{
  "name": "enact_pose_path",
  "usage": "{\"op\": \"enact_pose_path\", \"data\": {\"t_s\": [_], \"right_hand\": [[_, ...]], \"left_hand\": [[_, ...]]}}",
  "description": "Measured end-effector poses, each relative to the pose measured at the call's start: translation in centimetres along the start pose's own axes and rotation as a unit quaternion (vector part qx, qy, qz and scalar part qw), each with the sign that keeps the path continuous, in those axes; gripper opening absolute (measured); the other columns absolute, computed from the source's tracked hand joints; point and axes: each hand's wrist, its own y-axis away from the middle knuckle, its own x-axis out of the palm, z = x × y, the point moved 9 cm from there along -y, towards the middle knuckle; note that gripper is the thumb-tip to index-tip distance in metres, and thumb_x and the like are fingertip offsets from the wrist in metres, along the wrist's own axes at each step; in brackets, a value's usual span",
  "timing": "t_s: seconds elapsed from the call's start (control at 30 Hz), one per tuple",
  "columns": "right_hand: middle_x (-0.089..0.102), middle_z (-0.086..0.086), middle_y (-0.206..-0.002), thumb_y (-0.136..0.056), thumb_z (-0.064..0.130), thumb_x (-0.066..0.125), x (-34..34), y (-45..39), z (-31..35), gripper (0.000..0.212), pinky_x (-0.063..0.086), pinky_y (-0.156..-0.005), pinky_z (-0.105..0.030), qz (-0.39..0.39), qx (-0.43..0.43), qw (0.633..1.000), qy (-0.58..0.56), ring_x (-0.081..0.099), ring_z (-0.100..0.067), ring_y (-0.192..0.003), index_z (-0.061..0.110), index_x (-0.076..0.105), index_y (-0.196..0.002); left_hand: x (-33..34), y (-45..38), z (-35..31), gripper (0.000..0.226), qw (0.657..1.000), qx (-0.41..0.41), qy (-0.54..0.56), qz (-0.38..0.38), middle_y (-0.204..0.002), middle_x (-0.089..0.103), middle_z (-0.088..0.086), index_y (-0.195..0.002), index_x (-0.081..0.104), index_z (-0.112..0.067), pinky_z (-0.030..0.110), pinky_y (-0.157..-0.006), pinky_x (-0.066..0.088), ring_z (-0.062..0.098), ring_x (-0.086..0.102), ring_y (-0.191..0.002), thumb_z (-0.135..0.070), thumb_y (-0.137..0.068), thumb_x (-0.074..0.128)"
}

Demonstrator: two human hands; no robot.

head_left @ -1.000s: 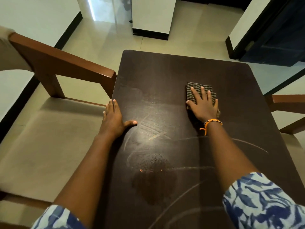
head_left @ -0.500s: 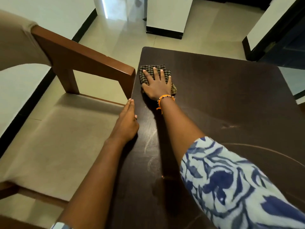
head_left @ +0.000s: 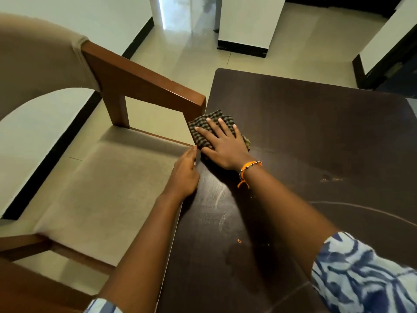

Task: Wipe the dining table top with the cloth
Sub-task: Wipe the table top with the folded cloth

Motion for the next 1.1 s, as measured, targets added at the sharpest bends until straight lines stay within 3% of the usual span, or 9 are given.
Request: {"op": "enact_pose_path", "data": {"t_s": [0.13, 0.2, 0.33, 0.53, 0.7, 0.8, 0.9, 1.0, 1.1], "right_hand": [[-0.002, 0.007, -0.160, -0.095, 0.048, 0.034, -0.9, 1.5, -3.5, 0.057, -0.006, -0.115, -0.052, -0.001, 0.036, 0.999, -0.004, -0.006, -0.021, -0.147, 0.046, 0.009, -0.146], [-0.001, 0.008, -0.160, -0.095, 0.048, 0.035, -1.7, 3.1, -6.8, 0.057, -0.004, -0.116, -0.052, -0.013, 0.087, 0.996, -0.006, -0.004, -0.020, -0.147, 0.047, 0.010, -0.146], [0.001, 0.008, -0.160, -0.095, 0.047, 0.036, -3.1, 8.0, -14.1, 0.057, -0.002, -0.116, -0.052, -0.025, 0.195, 0.980, -0.014, -0.003, -0.019, -0.148, 0.047, 0.010, -0.146], [0.006, 0.005, -0.160, -0.095, 0.043, 0.034, -2.6, 11.1, -15.9, 0.054, -0.005, -0.116, -0.053, -0.084, 0.319, 0.942, -0.055, -0.003, -0.022, -0.147, 0.045, 0.016, -0.145], [0.007, 0.003, -0.160, -0.094, 0.044, 0.035, -1.7, 6.4, -8.6, 0.055, -0.005, -0.114, -0.055, -0.097, 0.259, 0.960, -0.040, -0.001, -0.025, -0.147, 0.044, 0.016, -0.146], [0.005, 0.001, -0.160, -0.094, 0.047, 0.034, -0.5, 3.4, -2.0, 0.055, -0.007, -0.113, -0.056, -0.078, 0.182, 0.980, -0.034, -0.003, -0.026, -0.147, 0.043, 0.017, -0.146], [0.009, 0.002, -0.160, -0.095, 0.047, 0.035, 0.4, 2.8, 2.6, 0.052, -0.005, -0.114, -0.054, -0.068, 0.106, 0.991, -0.041, 0.000, -0.025, -0.147, 0.043, 0.024, -0.145], [0.011, 0.005, -0.160, -0.093, 0.045, 0.038, 0.2, 3.7, 2.1, 0.051, -0.004, -0.115, -0.052, -0.052, 0.069, 0.995, -0.049, 0.001, -0.022, -0.147, 0.046, 0.026, -0.143], [0.010, 0.007, -0.160, -0.092, 0.044, 0.040, -0.6, 5.1, -1.1, 0.053, -0.004, -0.115, -0.052, -0.055, 0.091, 0.993, -0.052, 0.001, -0.021, -0.147, 0.048, 0.024, -0.142]], "left_hand": [[0.5, 1.5, -0.1, 0.049, 1.000, -0.012, 0.000, 0.010, -0.146, 0.040, 0.005, -0.144, 0.032, -0.017, 0.040, -0.112, 0.034, 0.020, 0.039, -0.133, -0.010, -0.096, 0.039], [0.5, 2.0, -0.2, 0.050, 1.000, -0.018, -0.006, 0.005, -0.145, 0.041, 0.006, -0.145, 0.031, -0.018, 0.036, -0.112, 0.032, 0.022, 0.040, -0.132, -0.010, -0.096, 0.040], [-0.2, 2.0, 0.0, 0.050, 0.999, -0.037, -0.011, -0.012, -0.129, 0.055, 0.012, -0.141, 0.037, -0.015, 0.026, -0.089, 0.039, 0.027, 0.052, -0.116, -0.003, -0.093, 0.044], [-0.5, 1.6, 1.1, 0.055, 0.997, -0.047, 0.057, 0.015, -0.139, 0.048, 0.009, -0.138, 0.040, -0.010, 0.027, -0.100, 0.038, 0.023, 0.045, -0.129, 0.005, -0.087, 0.054], [-0.6, 1.2, 1.6, 0.055, 0.995, -0.051, 0.082, 0.004, -0.140, 0.048, 0.008, -0.137, 0.042, -0.009, 0.028, -0.104, 0.037, 0.017, 0.044, -0.128, 0.002, -0.086, 0.057], [-0.5, 1.2, 1.3, 0.046, 0.998, -0.034, 0.051, 0.002, -0.128, 0.059, 0.008, -0.132, 0.050, -0.010, 0.023, -0.091, 0.041, 0.008, 0.049, -0.112, 0.000, -0.087, 0.055], [-0.3, 1.4, 1.1, 0.038, 0.998, -0.047, -0.035, -0.006, -0.120, 0.063, 0.015, -0.125, 0.056, -0.009, 0.024, -0.081, 0.041, 0.026, 0.057, -0.112, 0.001, -0.090, 0.044], [1.1, 2.7, 0.6, 0.050, 0.994, -0.055, -0.092, 0.008, -0.141, 0.045, 0.018, -0.142, 0.033, -0.009, 0.036, -0.104, 0.037, 0.032, 0.041, -0.130, -0.002, -0.092, 0.039], [2.4, 3.6, -1.0, 0.063, 0.987, -0.034, -0.156, 0.006, -0.158, 0.007, 0.012, -0.149, 0.006, -0.007, 0.034, -0.118, 0.003, 0.023, 0.002, -0.146, -0.003, -0.095, 0.039]]}}
